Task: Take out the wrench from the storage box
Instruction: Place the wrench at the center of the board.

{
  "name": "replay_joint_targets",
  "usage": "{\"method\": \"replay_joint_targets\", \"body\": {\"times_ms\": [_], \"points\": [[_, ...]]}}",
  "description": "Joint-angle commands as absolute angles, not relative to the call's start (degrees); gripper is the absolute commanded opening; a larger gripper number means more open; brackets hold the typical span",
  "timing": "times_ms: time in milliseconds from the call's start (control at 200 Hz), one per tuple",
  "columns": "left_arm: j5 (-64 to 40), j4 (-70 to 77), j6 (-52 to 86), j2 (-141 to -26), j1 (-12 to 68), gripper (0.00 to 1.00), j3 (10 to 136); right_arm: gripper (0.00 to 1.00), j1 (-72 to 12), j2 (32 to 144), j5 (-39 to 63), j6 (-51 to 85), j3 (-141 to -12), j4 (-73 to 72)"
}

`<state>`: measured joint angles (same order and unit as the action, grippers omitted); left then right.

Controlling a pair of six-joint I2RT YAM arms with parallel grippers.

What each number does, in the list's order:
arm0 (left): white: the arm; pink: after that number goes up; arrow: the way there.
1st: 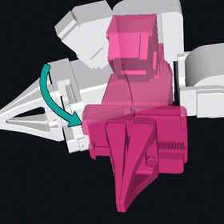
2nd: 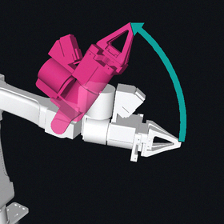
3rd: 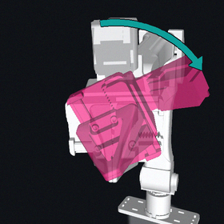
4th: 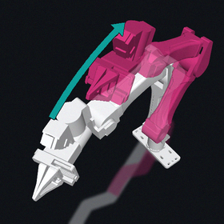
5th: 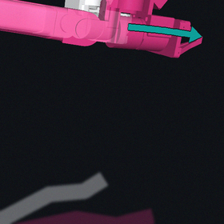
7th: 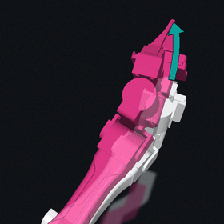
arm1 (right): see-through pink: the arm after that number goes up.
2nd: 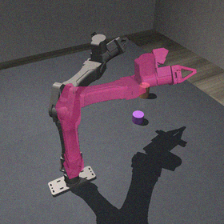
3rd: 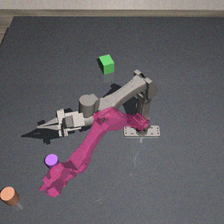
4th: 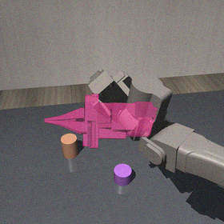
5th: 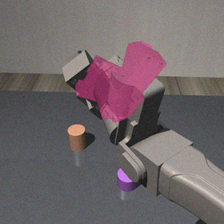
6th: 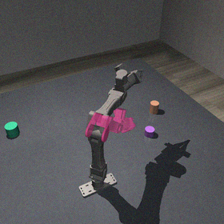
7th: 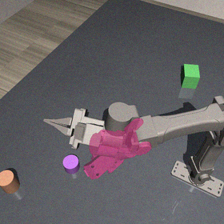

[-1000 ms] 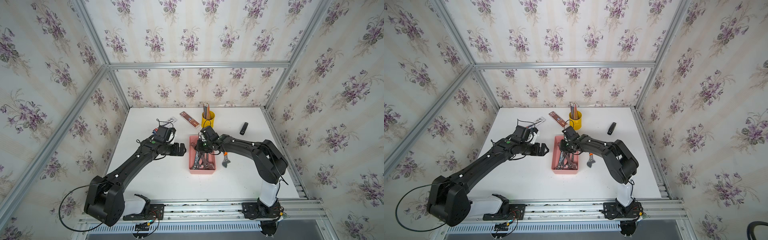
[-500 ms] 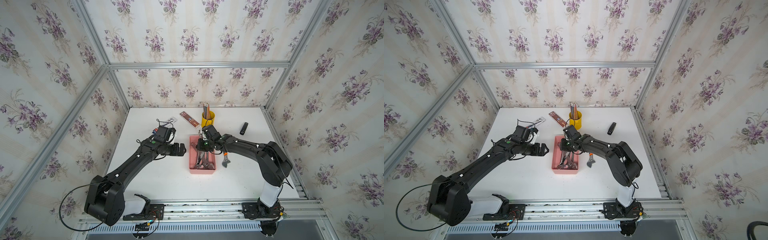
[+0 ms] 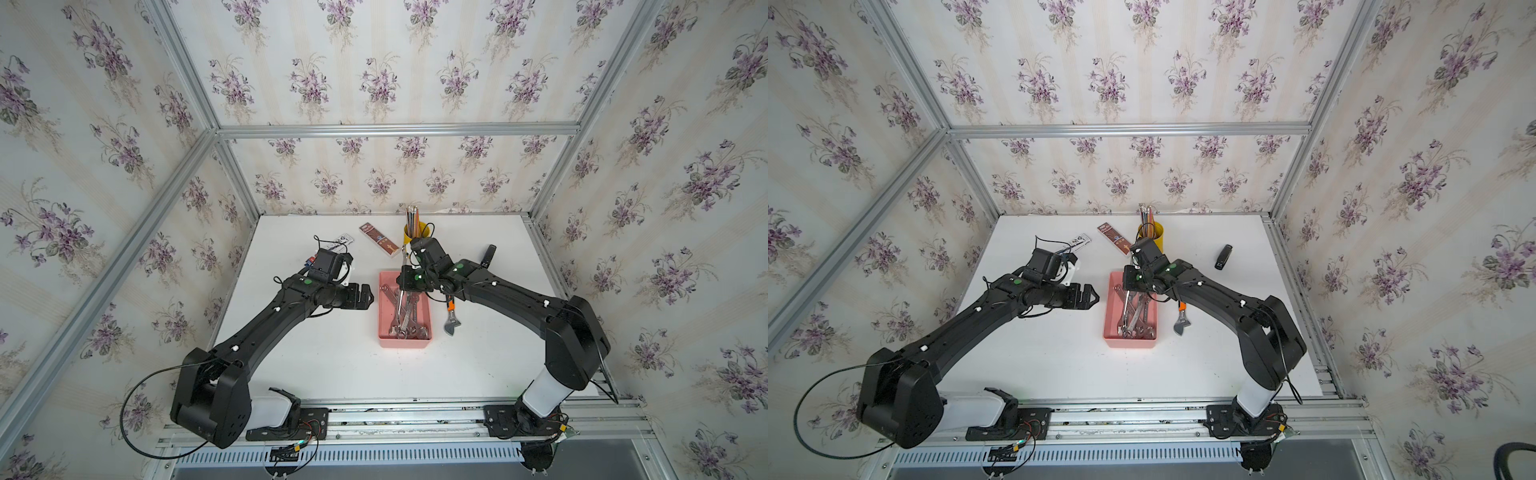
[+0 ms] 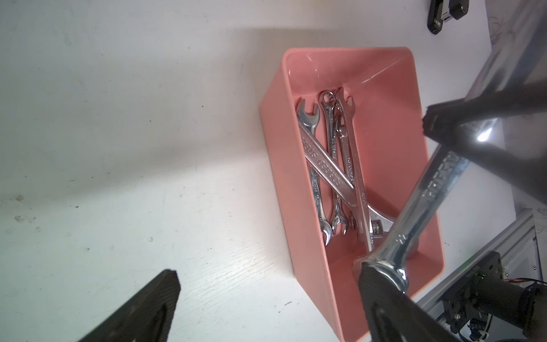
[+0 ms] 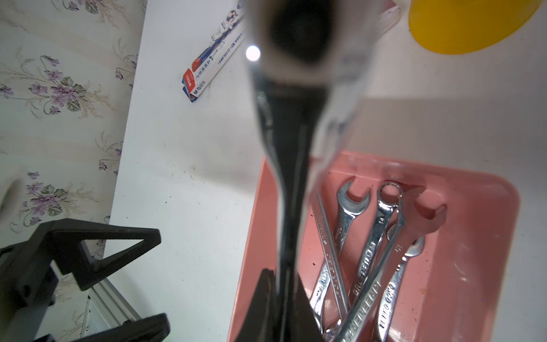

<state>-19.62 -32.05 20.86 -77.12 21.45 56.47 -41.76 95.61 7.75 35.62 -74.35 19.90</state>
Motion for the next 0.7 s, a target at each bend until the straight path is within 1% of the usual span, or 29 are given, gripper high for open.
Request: {"method": "replay_joint_targets", "body": {"times_ms": [0,145,205,365,385,425,554,694], "points": [[-20.2,-31.2,21.0,-77.2,21.4,0.99,57.1,0.0,-40.8,93.4,6.7,33.7,-76.1,22.4],[-20.2,-30.2,21.7,-77.6,21.4,0.99,57.2,0.0,-37.8,91.0,9.3,30.6,-77.1,27.8],[-22.1,-29.9,22.0,-77.8,21.4,0.99,57.3,0.0,-36.1,89.5,10.4,29.1,-76.6,29.8],[-22.7,-29.1,22.6,-78.2,21.4,0.99,57.4,0.0,-31.6,85.8,10.5,23.5,-74.1,35.0],[-22.8,-29.0,22.7,-78.3,21.4,0.99,57.4,0.0,-28.8,85.1,10.6,22.7,-73.4,35.4],[-22.8,-28.9,22.7,-78.5,21.4,0.99,57.5,0.0,-27.2,84.2,10.6,21.3,-72.3,36.3],[-23.1,-28.7,22.9,-79.1,21.5,0.99,57.8,0.0,-20.9,81.6,7.7,15.6,-69.0,39.2],[-23.6,-28.0,23.6,-79.8,21.7,0.99,58.1,0.0,-15.0,79.7,4.0,11.1,-63.1,37.7]]}}
